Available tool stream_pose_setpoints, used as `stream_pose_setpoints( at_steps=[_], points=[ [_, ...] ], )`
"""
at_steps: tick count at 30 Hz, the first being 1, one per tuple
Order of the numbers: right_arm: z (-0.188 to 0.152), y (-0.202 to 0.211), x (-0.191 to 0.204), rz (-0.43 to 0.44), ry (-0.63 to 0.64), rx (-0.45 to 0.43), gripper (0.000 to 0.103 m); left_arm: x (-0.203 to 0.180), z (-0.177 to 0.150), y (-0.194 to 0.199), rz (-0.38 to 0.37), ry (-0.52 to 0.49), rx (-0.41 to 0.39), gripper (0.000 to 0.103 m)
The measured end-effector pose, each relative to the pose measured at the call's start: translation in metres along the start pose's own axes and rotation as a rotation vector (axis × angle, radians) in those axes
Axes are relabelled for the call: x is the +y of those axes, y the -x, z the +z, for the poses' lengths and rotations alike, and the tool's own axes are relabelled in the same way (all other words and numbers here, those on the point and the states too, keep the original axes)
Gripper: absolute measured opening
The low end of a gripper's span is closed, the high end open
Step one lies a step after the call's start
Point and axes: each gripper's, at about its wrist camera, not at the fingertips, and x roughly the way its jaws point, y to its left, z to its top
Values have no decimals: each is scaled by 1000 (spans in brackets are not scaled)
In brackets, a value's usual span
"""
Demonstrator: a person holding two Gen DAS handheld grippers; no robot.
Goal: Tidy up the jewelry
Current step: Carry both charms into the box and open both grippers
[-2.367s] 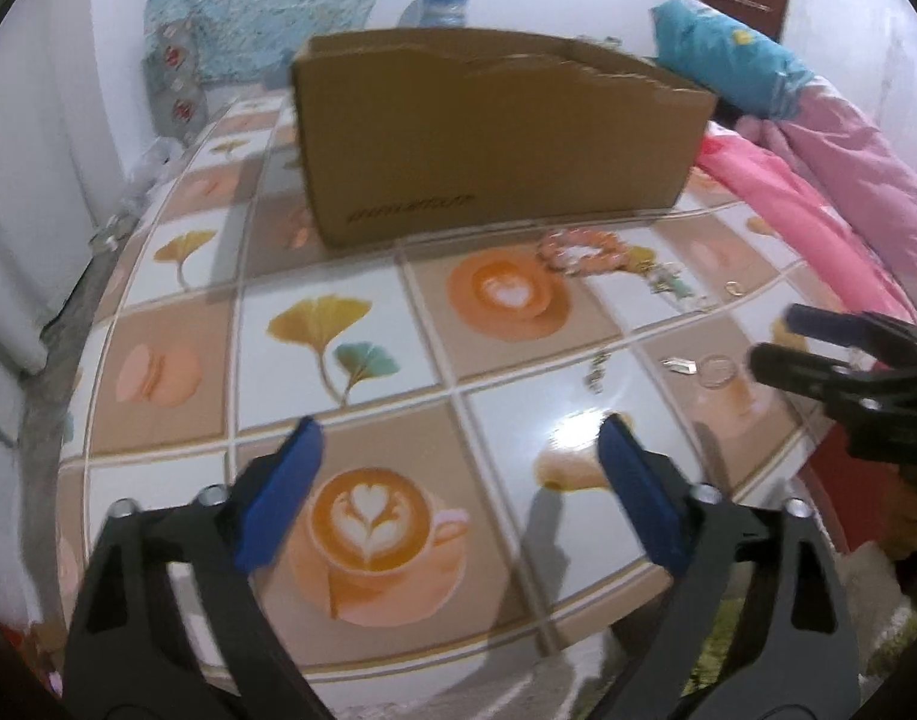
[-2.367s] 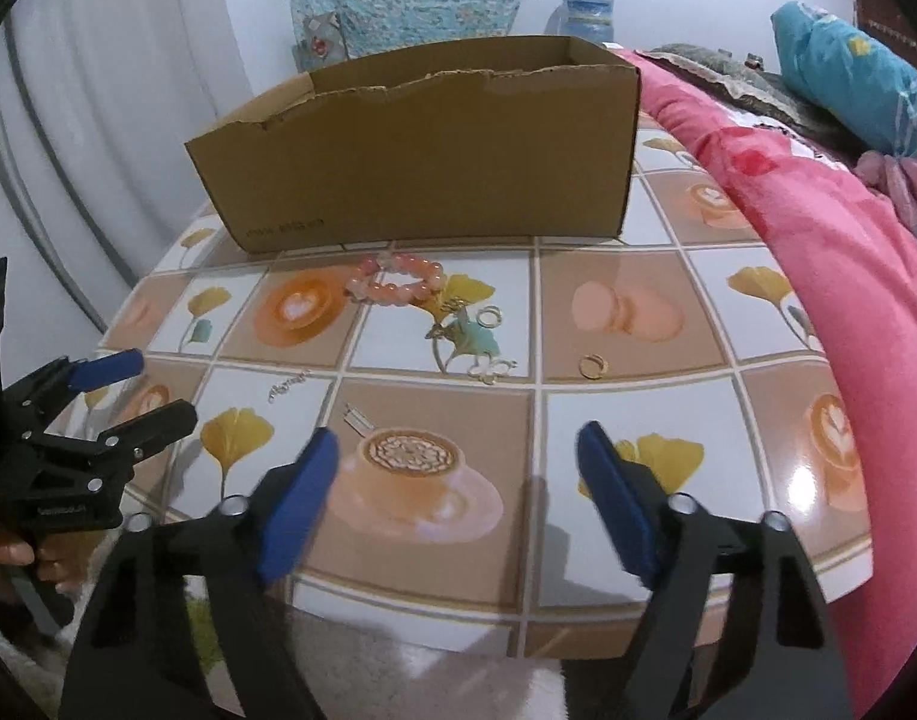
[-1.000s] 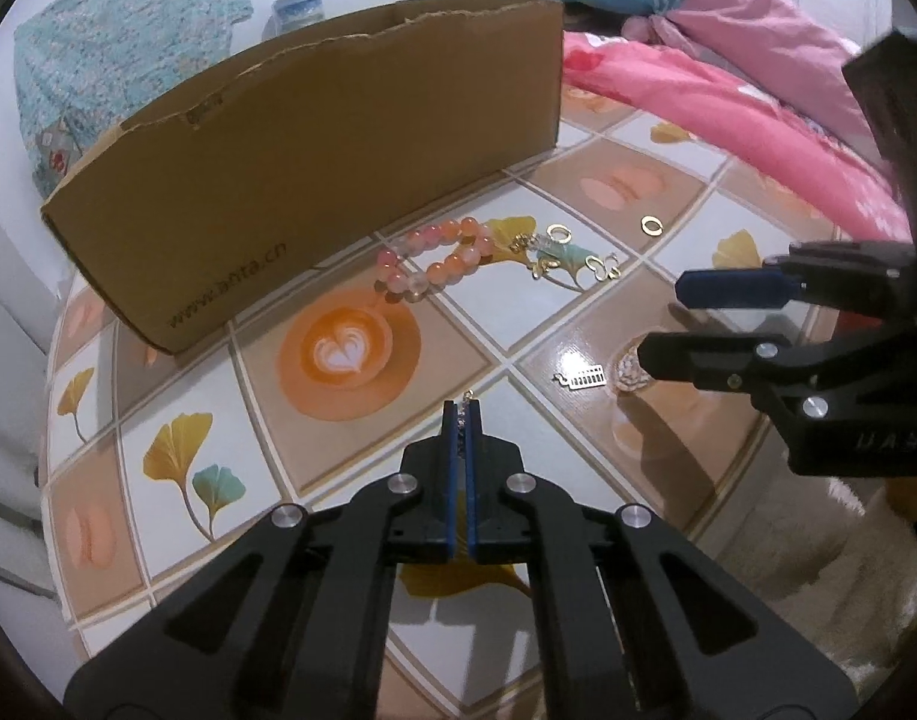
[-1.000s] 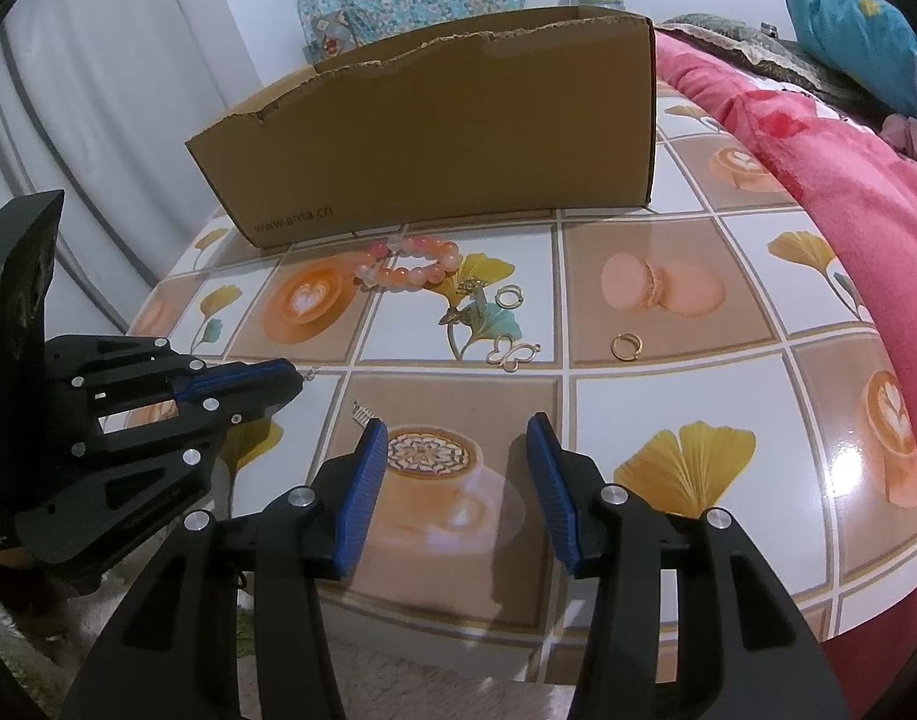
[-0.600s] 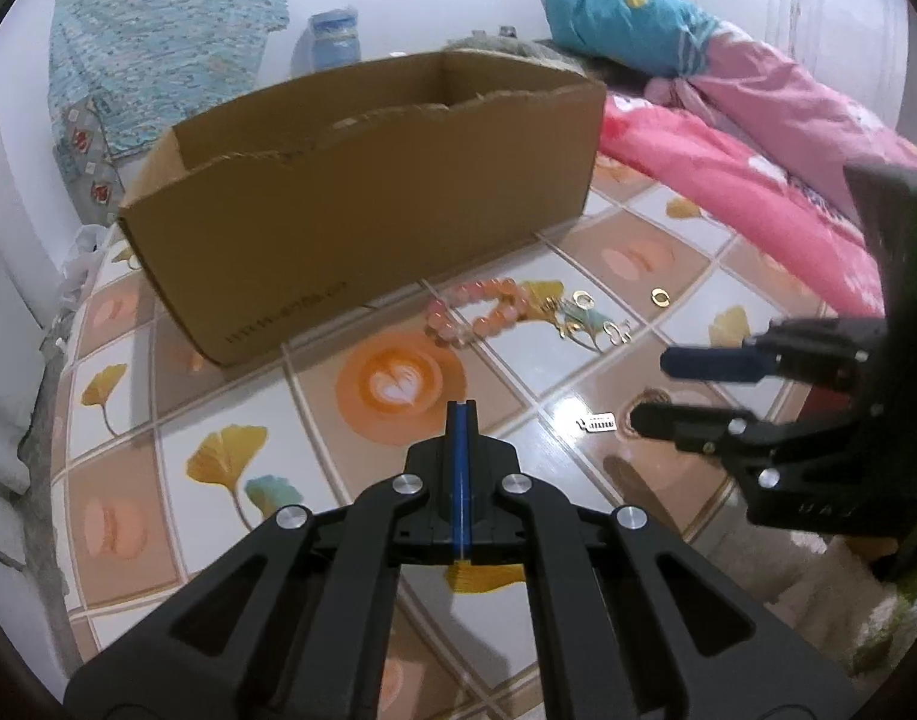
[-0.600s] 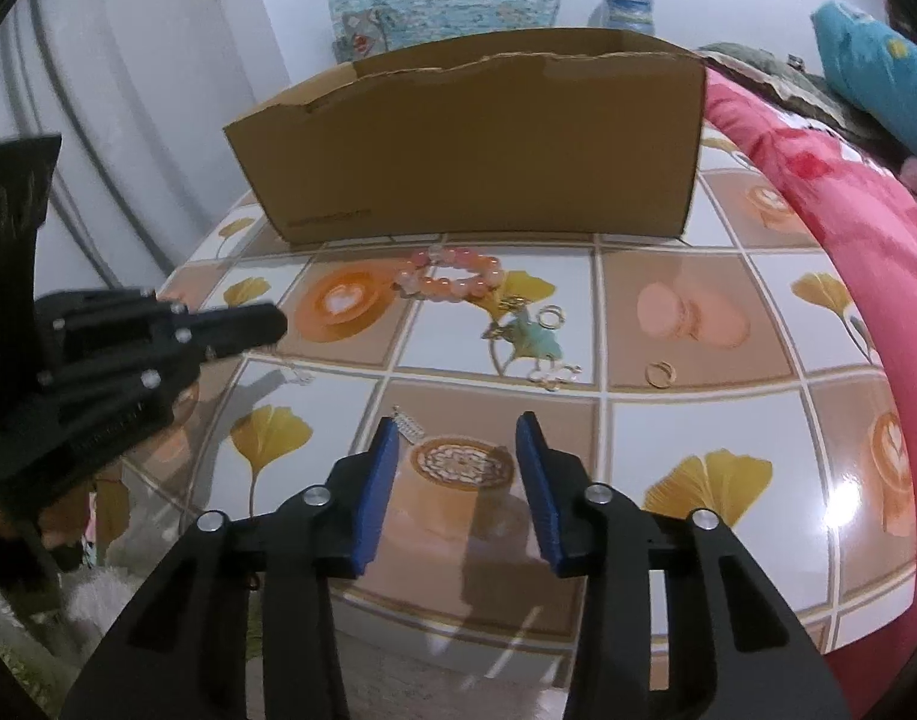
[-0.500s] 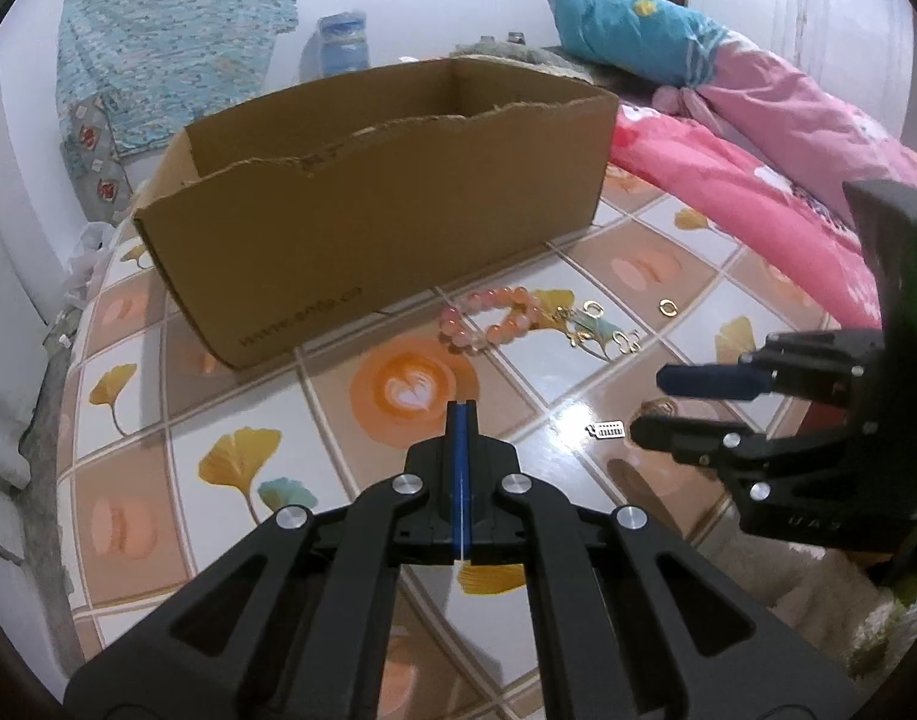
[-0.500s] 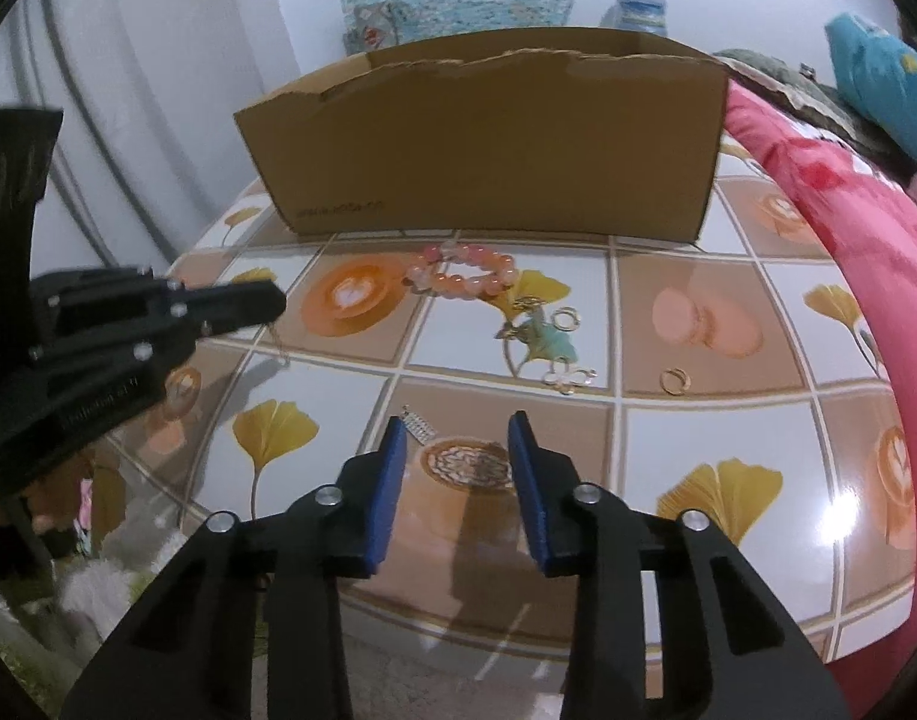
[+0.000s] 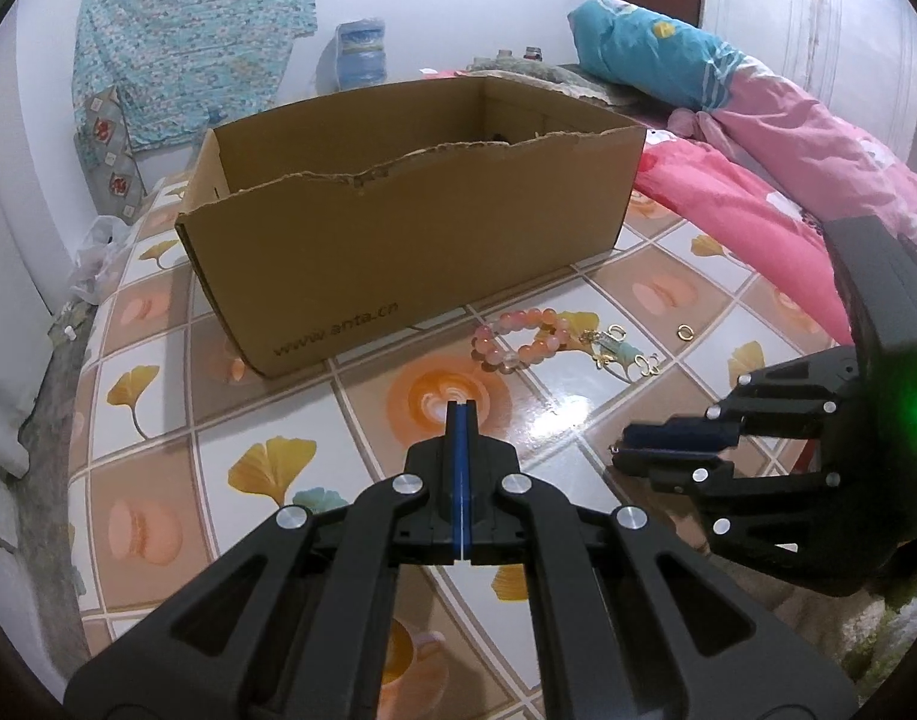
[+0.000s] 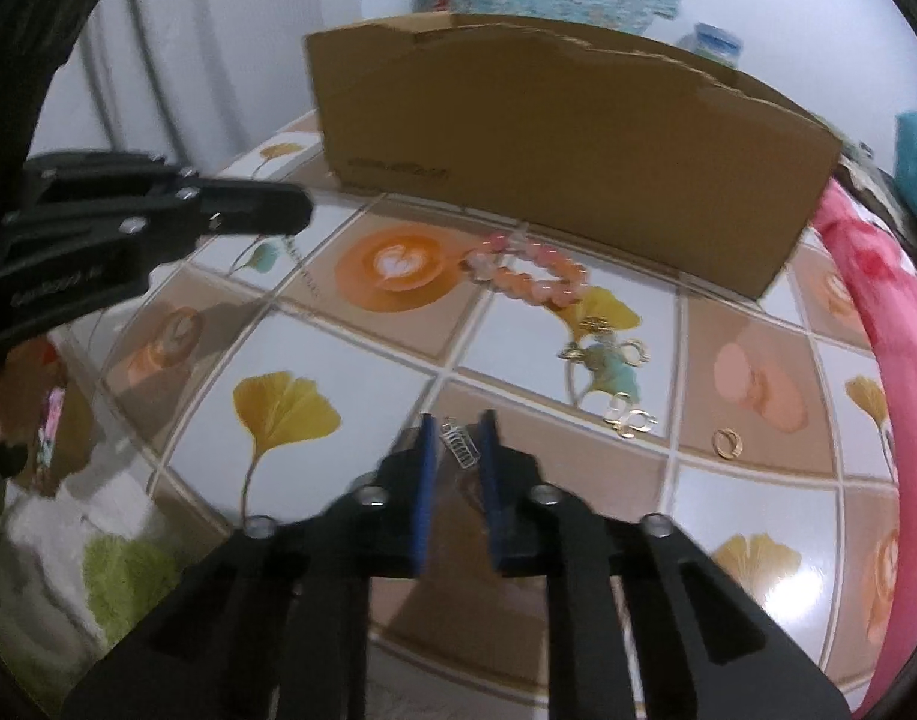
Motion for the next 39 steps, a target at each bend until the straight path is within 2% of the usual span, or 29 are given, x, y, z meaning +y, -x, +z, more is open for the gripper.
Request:
stream_pose_setpoints(
  at_steps=[2, 6, 12, 18, 25, 29, 34, 35, 39],
  points=[
    [0, 0, 0, 1, 4, 1, 6, 1, 0, 1, 5, 0, -4, 0],
    [0, 3, -11, 58, -76, -6, 5, 3, 0, 4, 5, 6, -9, 0],
    [-2, 13, -12, 60, -99, -32, 5, 3, 4, 17, 18, -8, -30, 0],
    [7, 43, -13, 65, -116, -104, 5, 8, 23, 48, 6, 11, -99, 0],
    [69, 81, -37, 112, -136, -280, 5, 18, 74, 87, -33, -4, -228, 0],
    [115, 88, -62, 161, -148, -329, 5, 30, 112, 87, -57, -14, -271, 0],
    [181, 52, -96, 242, -180, -220, 5, 57, 157, 56, -103, 21, -236, 0],
    [197, 34, -103, 277, -191, -158, 5, 63, 165, 43, -111, 24, -207, 0],
    [227, -12, -116, 331, -242, -36, 5, 81, 181, -9, -100, 55, -66, 0]
  ],
)
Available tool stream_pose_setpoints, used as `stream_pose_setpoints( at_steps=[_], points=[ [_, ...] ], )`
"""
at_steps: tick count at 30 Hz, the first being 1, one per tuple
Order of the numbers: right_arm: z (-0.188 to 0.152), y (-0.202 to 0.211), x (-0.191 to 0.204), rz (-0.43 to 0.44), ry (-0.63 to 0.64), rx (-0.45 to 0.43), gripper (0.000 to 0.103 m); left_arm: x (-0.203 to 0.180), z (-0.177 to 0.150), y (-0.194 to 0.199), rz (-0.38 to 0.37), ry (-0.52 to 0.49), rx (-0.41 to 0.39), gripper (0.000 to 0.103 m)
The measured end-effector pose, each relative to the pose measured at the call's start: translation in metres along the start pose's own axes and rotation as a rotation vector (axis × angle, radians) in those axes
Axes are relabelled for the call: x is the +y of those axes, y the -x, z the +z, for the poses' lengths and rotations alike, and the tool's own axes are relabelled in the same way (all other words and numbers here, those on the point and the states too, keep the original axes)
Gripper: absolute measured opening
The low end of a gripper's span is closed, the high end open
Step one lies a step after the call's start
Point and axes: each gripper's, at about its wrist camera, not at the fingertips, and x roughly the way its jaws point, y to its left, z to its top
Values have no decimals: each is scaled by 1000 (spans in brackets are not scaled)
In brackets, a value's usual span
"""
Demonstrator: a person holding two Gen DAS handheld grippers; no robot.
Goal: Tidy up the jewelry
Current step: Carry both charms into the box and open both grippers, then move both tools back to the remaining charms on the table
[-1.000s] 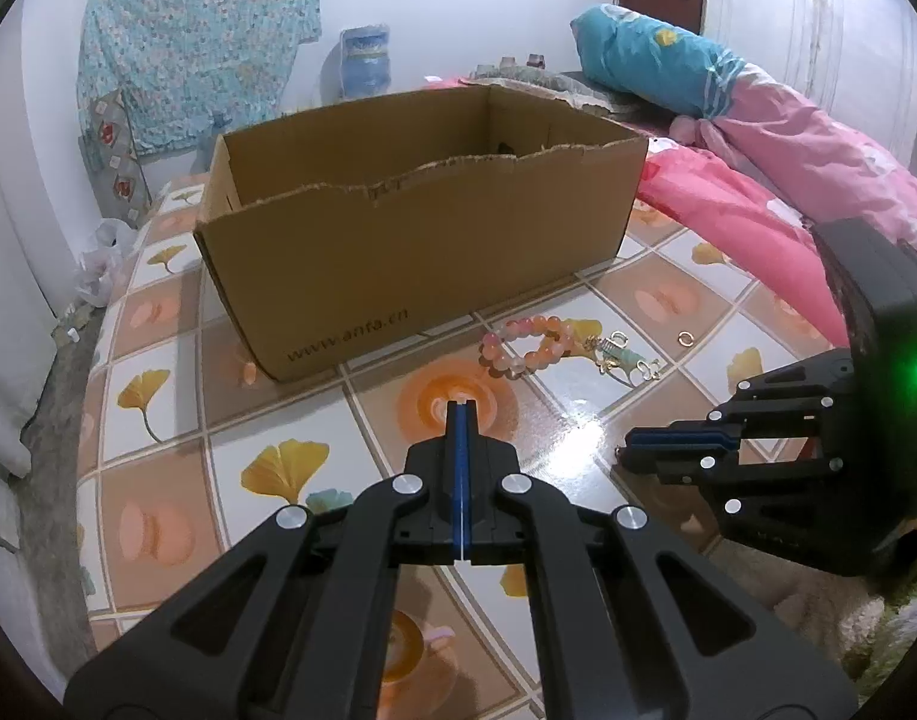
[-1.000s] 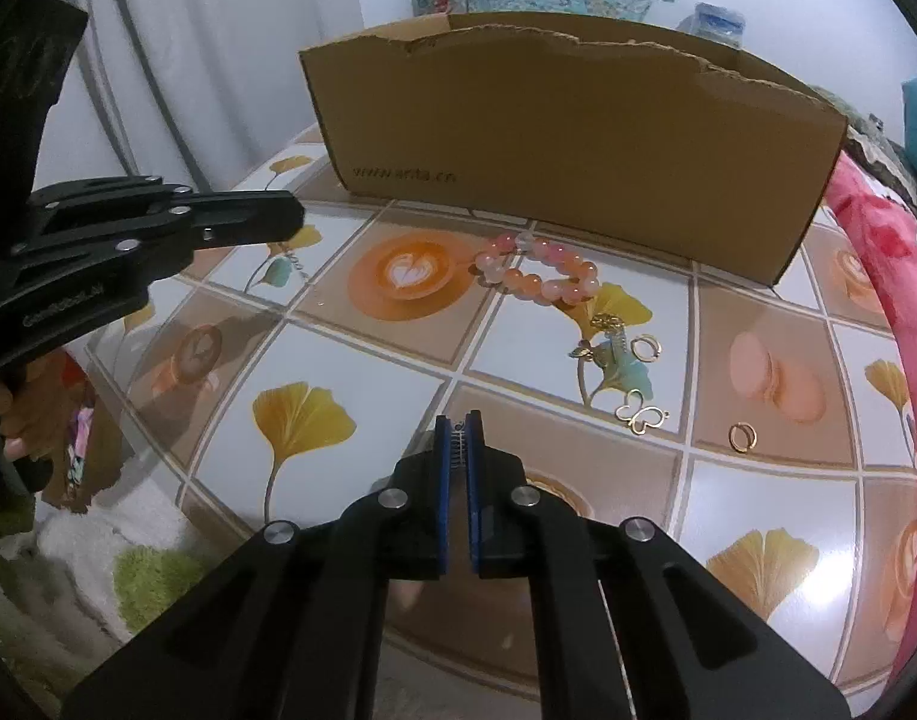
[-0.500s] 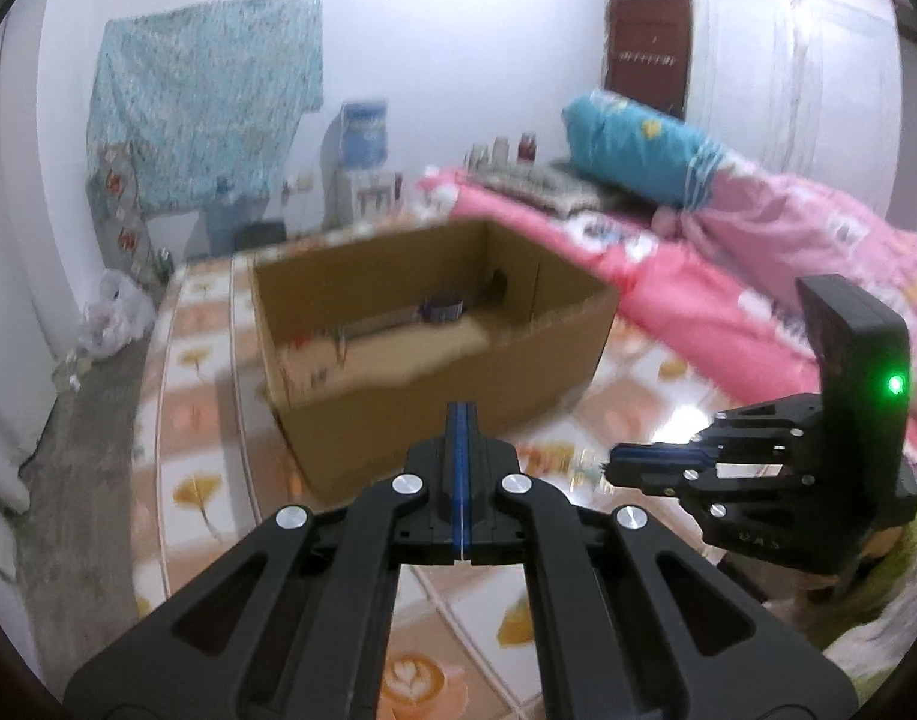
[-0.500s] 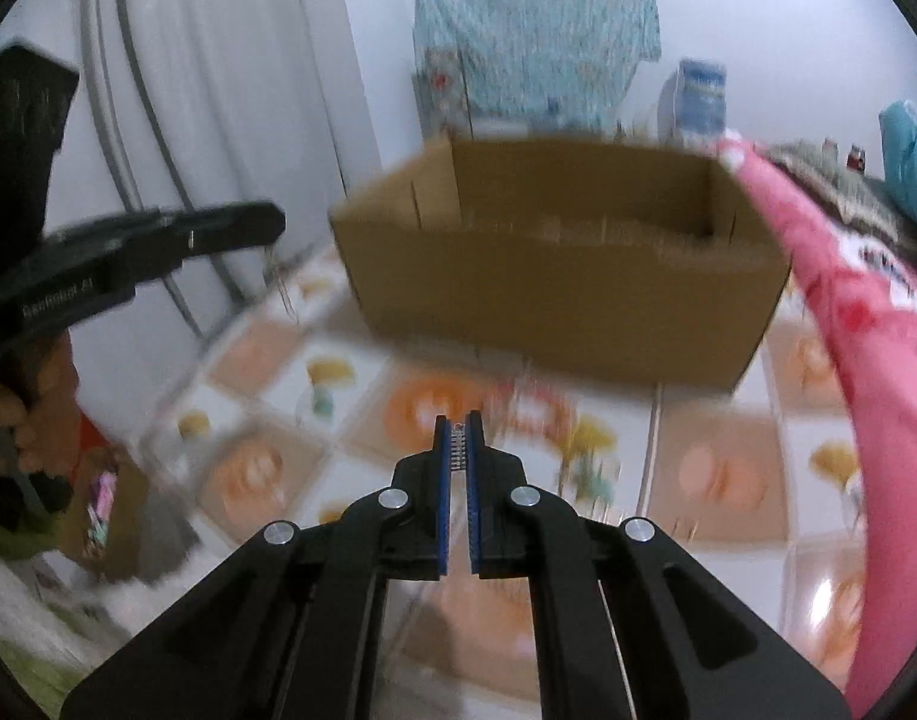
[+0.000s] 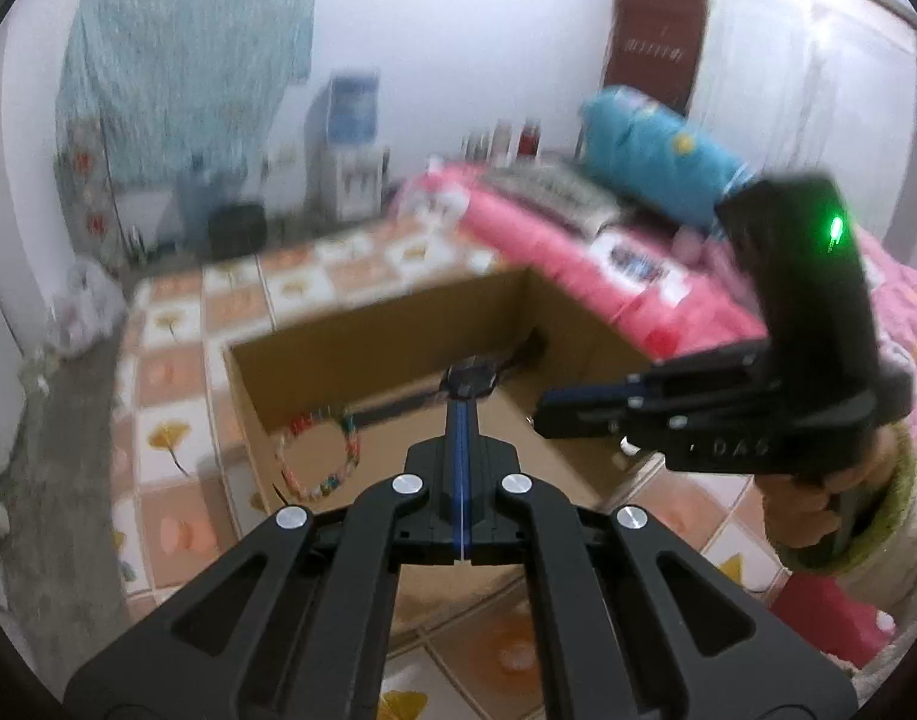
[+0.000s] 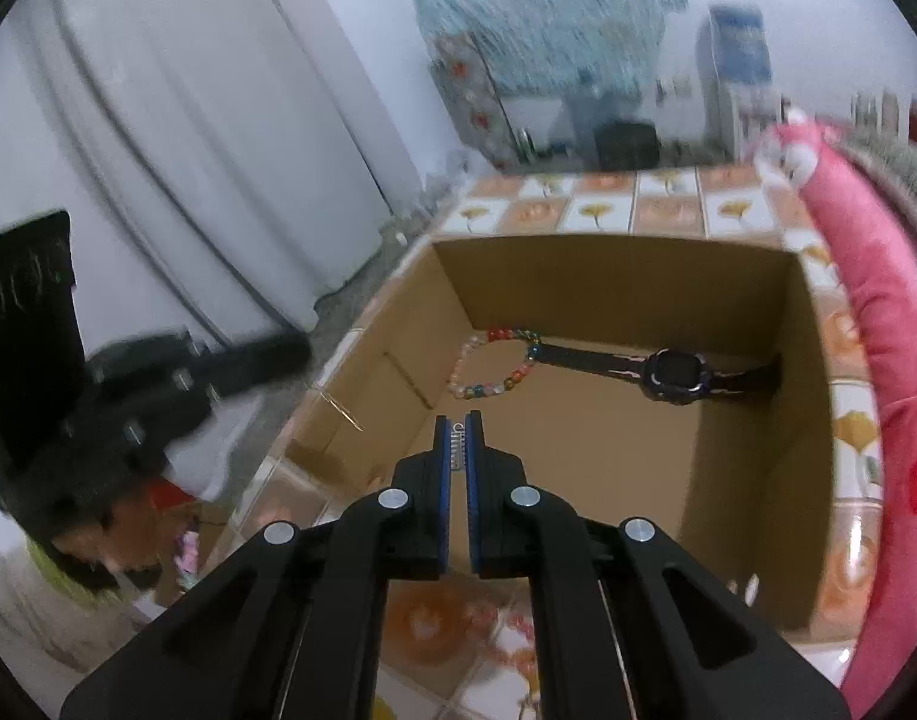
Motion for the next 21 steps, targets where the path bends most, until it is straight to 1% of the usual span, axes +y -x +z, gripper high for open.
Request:
stream_pose_setpoints(
  at_steps=[2, 7, 11, 13, 15, 17, 19, 21],
  points=[
    [10, -22, -8, -16, -30, 57, 5, 12, 1, -28, 24, 22, 83, 0],
    [22, -55, -12, -65, -26, 122, 5, 31, -4, -66, 77, 38, 172, 0],
    [30, -62, -15, -80, -46, 138, 6, 37, -6, -74, 102, 44, 187, 1],
    [31, -64, -18, -79, -60, 139, 7, 39, -6, -73, 111, 49, 187, 10],
    [32, -65, -20, -87, -66, 134, 8, 39, -6, -71, 118, 47, 183, 11],
    [33, -63, -22, -92, -73, 127, 13, 39, -5, -69, 124, 40, 179, 12],
    [32, -59, -22, -101, -78, 116, 16, 40, -5, -66, 131, 35, 171, 18],
    [32, -51, -22, -107, -82, 99, 17, 40, -6, -61, 142, 35, 162, 18]
  ],
)
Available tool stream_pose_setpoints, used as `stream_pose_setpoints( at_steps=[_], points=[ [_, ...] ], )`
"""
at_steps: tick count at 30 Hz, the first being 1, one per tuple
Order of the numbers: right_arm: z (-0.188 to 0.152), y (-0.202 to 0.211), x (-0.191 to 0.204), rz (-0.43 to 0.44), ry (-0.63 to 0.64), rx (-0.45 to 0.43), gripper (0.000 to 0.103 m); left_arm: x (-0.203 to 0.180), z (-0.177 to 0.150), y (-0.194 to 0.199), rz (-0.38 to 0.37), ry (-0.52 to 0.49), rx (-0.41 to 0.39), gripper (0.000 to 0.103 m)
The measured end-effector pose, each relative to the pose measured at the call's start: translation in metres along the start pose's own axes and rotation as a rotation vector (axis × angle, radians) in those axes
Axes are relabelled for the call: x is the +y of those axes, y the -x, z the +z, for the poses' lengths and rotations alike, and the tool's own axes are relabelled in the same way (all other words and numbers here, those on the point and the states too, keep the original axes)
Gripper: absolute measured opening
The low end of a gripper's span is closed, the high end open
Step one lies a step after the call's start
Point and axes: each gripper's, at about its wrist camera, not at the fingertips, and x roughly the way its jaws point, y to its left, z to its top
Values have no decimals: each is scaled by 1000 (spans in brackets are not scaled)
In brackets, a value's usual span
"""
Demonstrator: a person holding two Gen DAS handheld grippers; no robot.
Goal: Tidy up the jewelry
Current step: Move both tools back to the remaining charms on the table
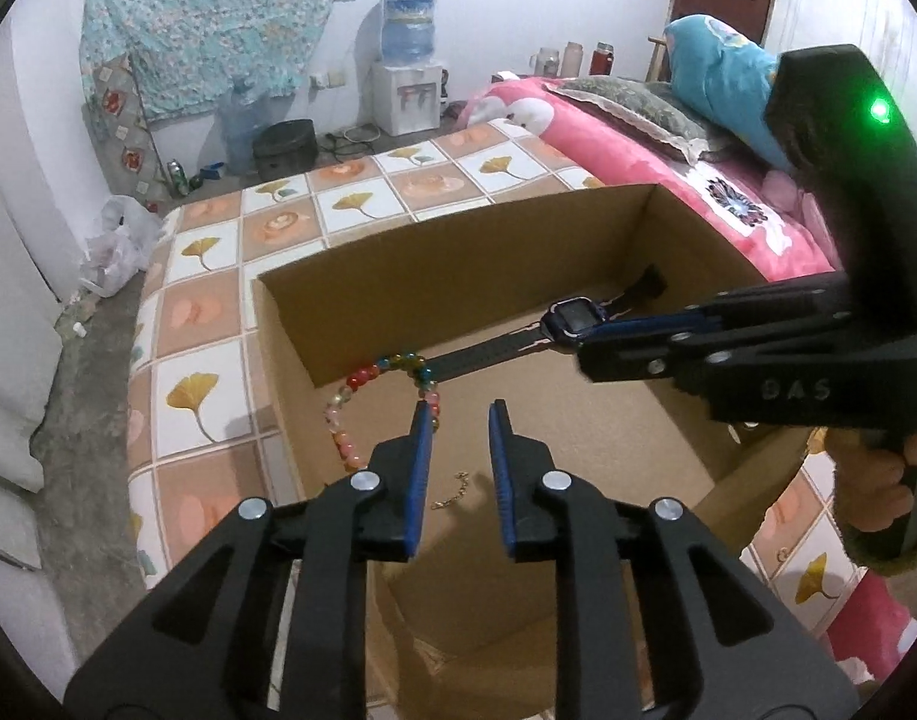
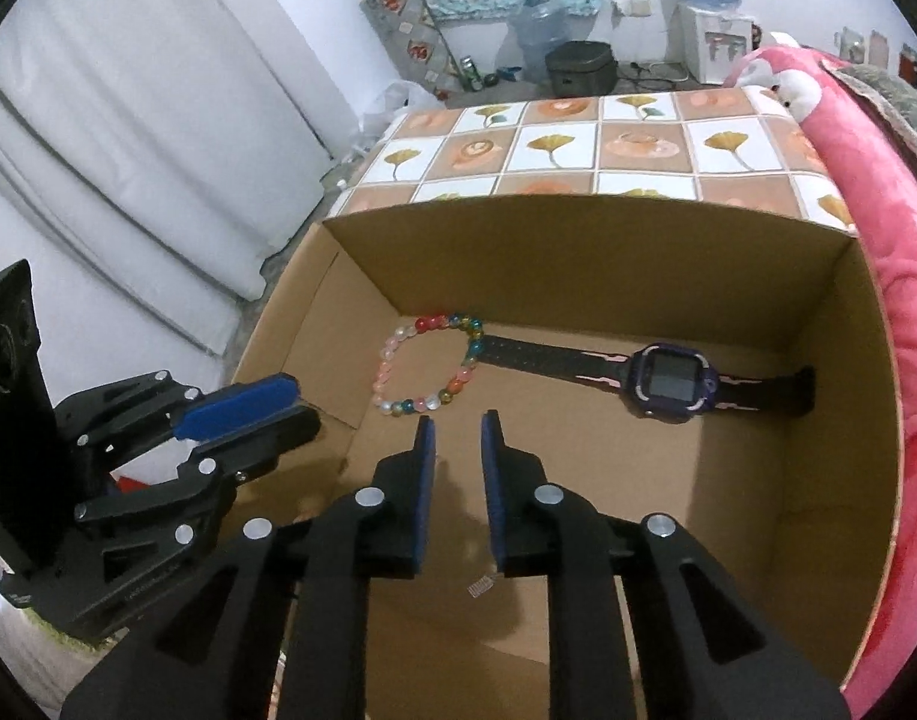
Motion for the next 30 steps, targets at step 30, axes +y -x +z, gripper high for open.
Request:
stream_pose_setpoints(
  at_steps=[30],
  points=[
    [-216, 56, -21, 117, -184, -16, 18, -116, -150, 18, 10, -285, -16, 39]
  ],
)
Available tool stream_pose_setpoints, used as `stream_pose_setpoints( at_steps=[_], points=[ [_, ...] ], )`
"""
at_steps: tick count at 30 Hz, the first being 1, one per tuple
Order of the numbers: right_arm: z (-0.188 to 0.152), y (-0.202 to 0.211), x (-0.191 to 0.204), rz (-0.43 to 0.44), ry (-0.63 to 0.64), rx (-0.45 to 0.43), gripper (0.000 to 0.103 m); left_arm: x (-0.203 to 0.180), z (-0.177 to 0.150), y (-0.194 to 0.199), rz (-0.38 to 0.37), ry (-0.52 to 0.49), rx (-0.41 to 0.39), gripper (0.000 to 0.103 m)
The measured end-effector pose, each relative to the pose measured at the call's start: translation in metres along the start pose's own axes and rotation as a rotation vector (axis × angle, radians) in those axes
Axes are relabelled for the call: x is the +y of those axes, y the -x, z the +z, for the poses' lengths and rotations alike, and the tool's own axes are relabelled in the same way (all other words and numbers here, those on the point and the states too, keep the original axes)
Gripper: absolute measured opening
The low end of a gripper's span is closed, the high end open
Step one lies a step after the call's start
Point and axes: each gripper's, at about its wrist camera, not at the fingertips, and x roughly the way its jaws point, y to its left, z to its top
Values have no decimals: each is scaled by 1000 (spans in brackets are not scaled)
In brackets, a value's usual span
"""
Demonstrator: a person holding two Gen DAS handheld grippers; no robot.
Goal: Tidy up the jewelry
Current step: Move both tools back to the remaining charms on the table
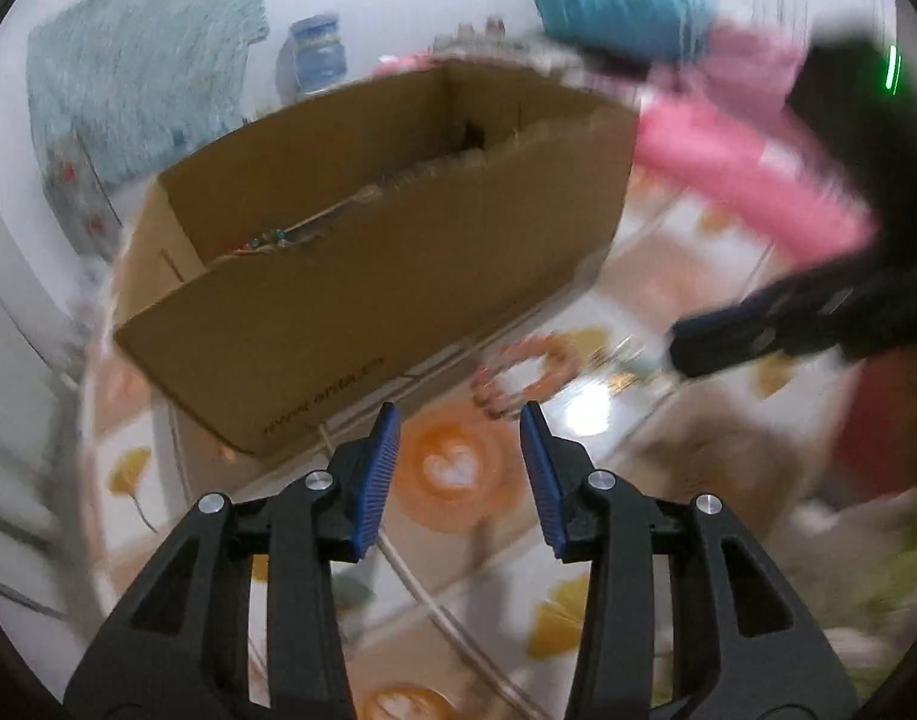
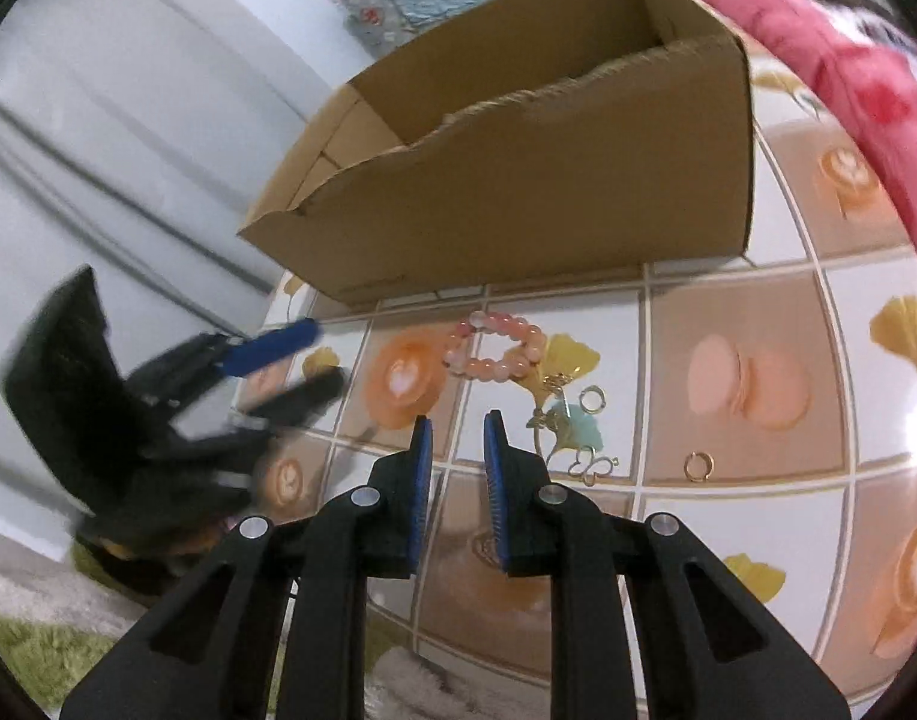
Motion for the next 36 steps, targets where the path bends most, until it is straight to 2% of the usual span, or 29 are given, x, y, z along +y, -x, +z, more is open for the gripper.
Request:
stream_pose_setpoints(
  at_steps=[6, 11, 14, 15, 16, 18, 23, 26, 31, 32, 34, 36],
  points=[
    [-2, -2, -17, -6, -47, 1, 18, -20, 10, -25, -73, -131, 3, 39],
    [-2, -5, -28, 5, -90, 3, 18, -35, 17, -41, -95, -200, 43, 39],
    [0, -4, -32, 5, -102, 0, 18, -43, 16, -50, -82, -241, 60, 39],
    [0, -4, -34, 6, -107, -2, 18, -44, 16, -51, -78, -254, 58, 37],
    [0, -3, -35, 5, -112, -4, 18, -45, 17, -53, -93, -257, 63, 30],
    [0, -1, -38, 1, -119, -8, 18, -41, 19, -56, -128, -220, 80, 22],
    [-3, 8, -42, -7, -122, -14, 18, -24, 14, -53, -157, -114, 107, 16],
    [-6, 12, -42, -14, -116, -19, 18, -11, 6, -49, -135, -49, 121, 16],
    [-14, 21, -37, -70, -72, -44, 18, 12, -13, -36, -52, 38, 148, 17],
    [-17, 23, -35, -91, -56, -50, 18, 14, -16, -33, -31, 48, 149, 18],
    [-22, 26, -33, -146, -19, -62, 18, 20, -21, -23, -9, 78, 131, 34],
    [-28, 27, -32, -205, 16, -63, 18, 21, -21, -10, -9, 110, 85, 40]
  ],
)
